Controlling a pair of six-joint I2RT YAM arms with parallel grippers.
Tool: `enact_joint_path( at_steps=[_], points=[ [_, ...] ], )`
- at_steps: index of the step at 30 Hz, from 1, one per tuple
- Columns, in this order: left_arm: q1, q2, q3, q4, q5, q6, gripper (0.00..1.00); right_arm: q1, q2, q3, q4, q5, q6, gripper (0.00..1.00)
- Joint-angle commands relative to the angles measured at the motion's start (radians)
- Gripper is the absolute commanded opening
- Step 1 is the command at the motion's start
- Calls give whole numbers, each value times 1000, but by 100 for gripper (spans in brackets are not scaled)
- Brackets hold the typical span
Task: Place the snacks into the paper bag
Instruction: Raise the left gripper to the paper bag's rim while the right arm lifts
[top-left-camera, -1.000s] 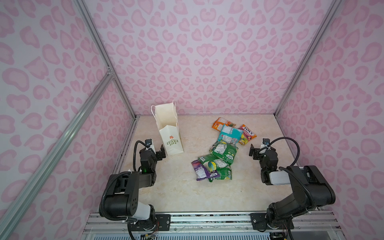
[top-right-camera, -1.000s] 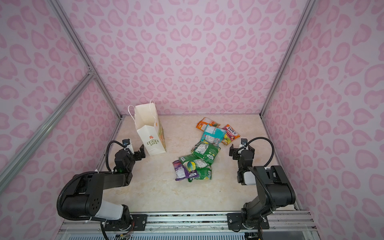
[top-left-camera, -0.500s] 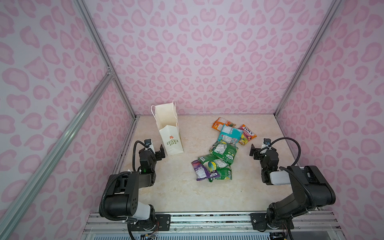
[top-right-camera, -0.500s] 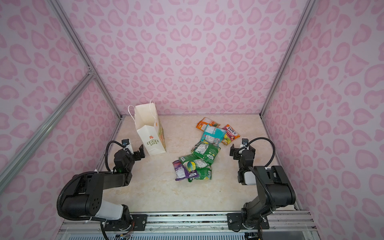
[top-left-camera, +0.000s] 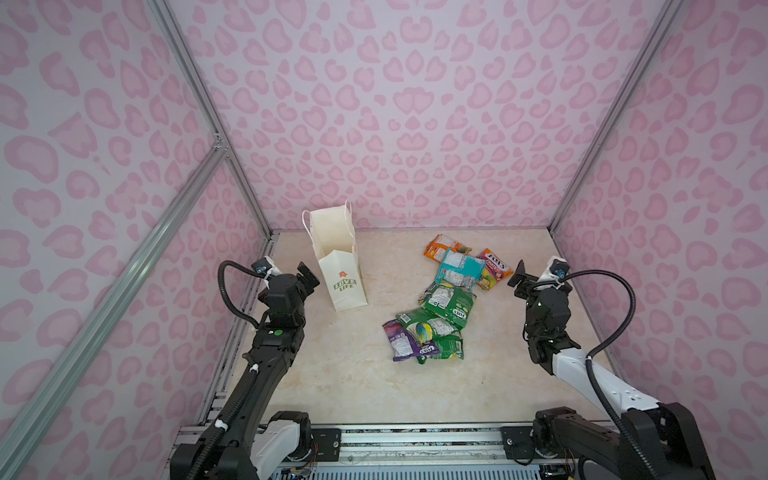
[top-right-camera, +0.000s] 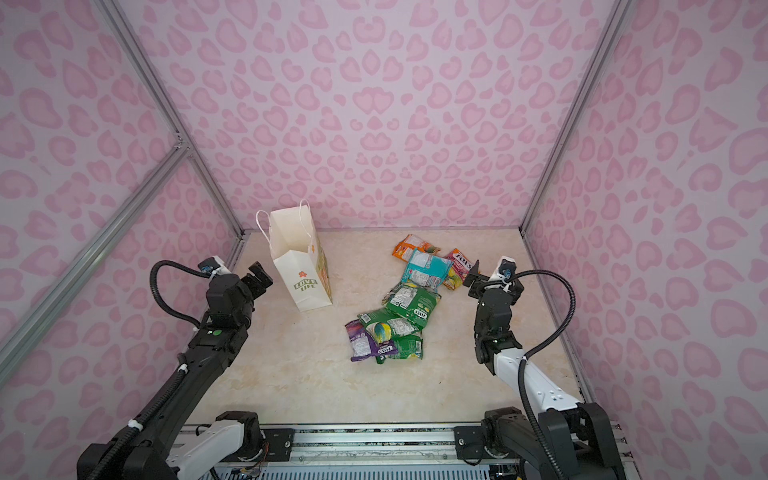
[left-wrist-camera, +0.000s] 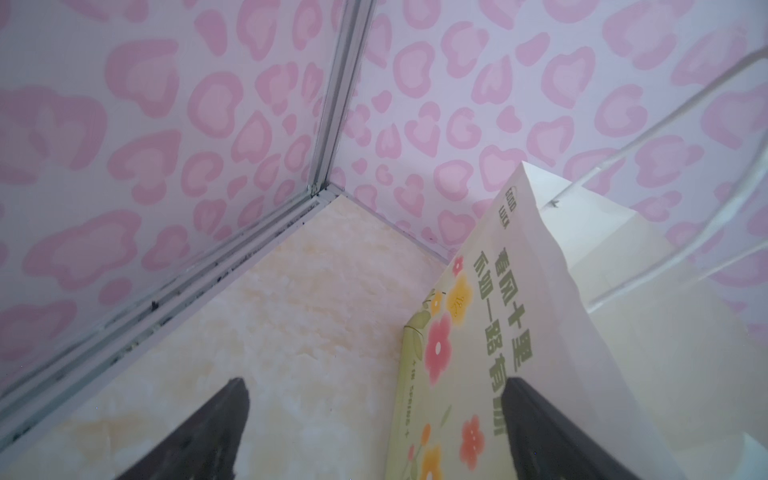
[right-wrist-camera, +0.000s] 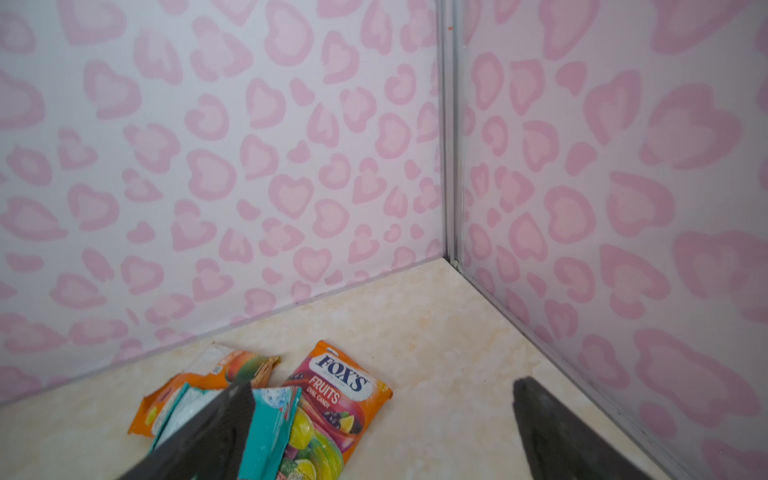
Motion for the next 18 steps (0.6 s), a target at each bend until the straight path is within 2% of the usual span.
enact_joint_path(
  at_steps=[1, 2, 4, 6, 7, 10, 13, 18],
  points=[
    [42, -33, 90, -348, 199, -179, 98, -78, -77, 1, -230, -6, 386, 100],
    [48, -45, 114, -359, 281, -153, 98, -124, -105, -13, -225, -89, 430, 100],
    [49, -63, 151, -362, 427, -96, 98, -168, -145, -29, -235, -149, 493, 100],
    [42, -34, 242, -450, 509, -58, 98, -171, -170, 23, -355, -193, 484, 99],
    [31, -4, 311, -538, 513, -29, 98, -169, -175, 53, -411, -220, 467, 100],
    [-28, 64, 463, -717, 485, 49, 97, -166, -200, 80, -497, -278, 459, 100],
    [-74, 184, 645, -907, 384, 111, 98, -162, -229, 81, -536, -326, 444, 100],
    [-89, 353, 864, -1045, 249, 137, 100, -154, -260, 92, -559, -382, 433, 100]
  ],
)
